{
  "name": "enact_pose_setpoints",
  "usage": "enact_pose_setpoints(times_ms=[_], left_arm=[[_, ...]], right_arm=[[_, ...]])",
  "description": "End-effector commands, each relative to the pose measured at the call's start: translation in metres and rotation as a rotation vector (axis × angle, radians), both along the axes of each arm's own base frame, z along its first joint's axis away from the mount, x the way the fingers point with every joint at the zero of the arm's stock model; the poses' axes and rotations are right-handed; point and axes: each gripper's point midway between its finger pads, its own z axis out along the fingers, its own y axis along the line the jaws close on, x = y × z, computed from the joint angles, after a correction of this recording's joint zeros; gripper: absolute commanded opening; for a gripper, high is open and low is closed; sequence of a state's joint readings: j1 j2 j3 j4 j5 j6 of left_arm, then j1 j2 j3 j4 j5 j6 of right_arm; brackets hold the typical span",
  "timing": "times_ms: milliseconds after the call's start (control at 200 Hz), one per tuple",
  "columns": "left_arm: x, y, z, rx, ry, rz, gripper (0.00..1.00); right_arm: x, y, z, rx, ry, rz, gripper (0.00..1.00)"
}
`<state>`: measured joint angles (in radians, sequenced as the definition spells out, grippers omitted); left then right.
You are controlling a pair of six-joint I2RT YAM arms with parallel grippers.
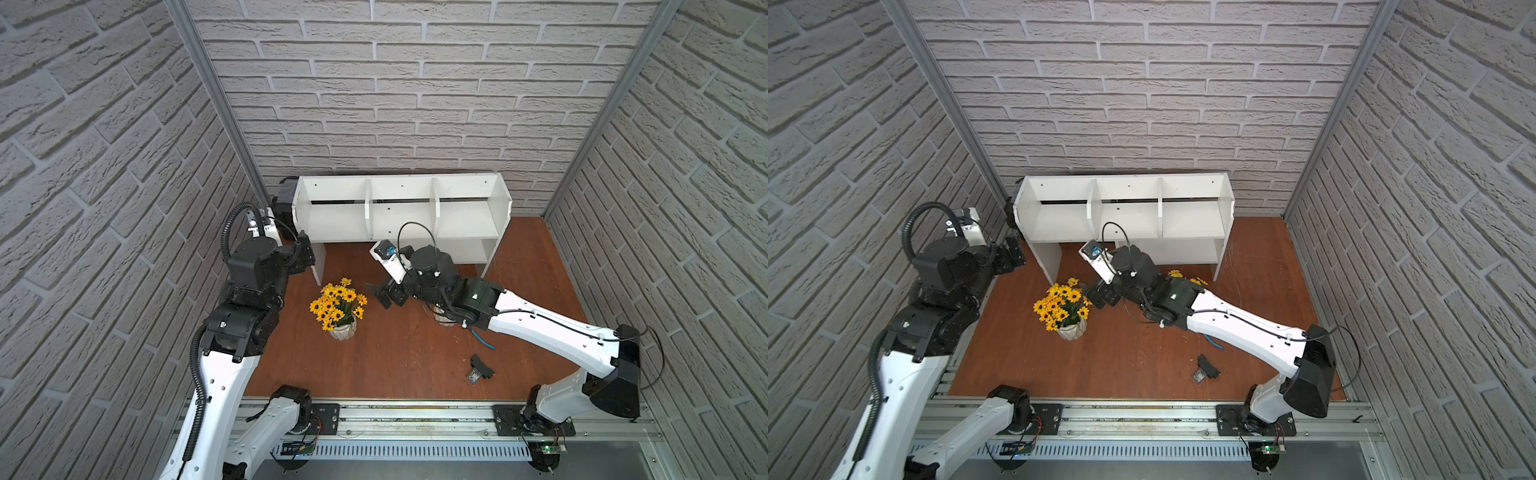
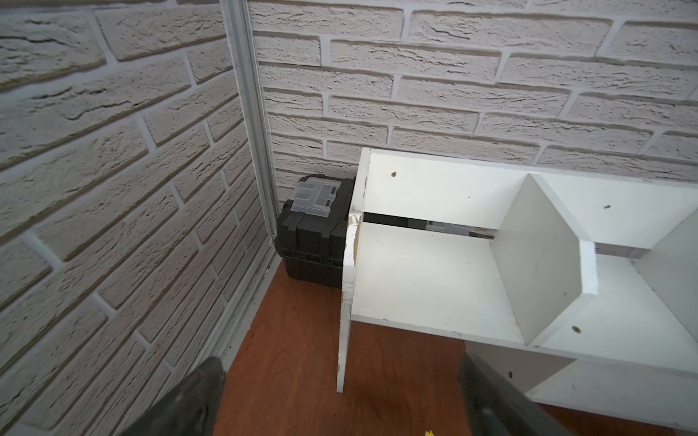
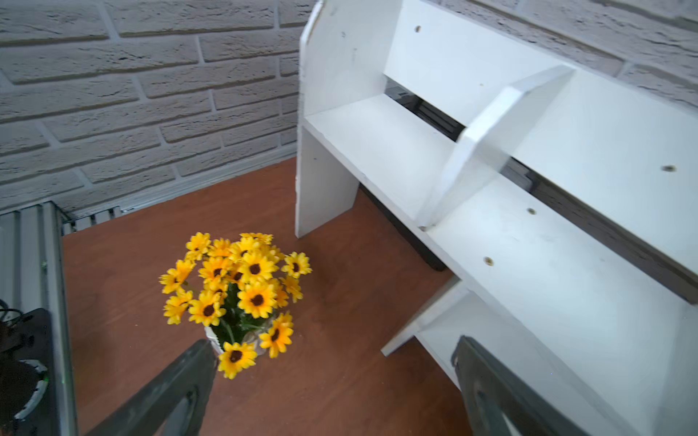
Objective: Take the sunflower pots off the shelves
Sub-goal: Place the sunflower pot at the center of the board.
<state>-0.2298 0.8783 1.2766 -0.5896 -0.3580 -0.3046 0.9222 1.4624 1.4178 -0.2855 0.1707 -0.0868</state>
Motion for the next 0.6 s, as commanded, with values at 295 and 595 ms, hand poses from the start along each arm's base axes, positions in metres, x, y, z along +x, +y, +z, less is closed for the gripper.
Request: enact_pose_setpoints(times_ms=[295, 595], left_arm=[[0.018, -0.031, 0.009, -0.013, -0.039, -0.158, 0.98], [0.02, -0.054, -0.005, -0.019, -0.015, -0.267, 0.98]], right_arm=[[0.02, -0.111, 0.06, 0.058, -0.065, -0.219, 1.0], [0.019, -0.172, 0.07, 0.059, -0.059, -0.366, 0.99]])
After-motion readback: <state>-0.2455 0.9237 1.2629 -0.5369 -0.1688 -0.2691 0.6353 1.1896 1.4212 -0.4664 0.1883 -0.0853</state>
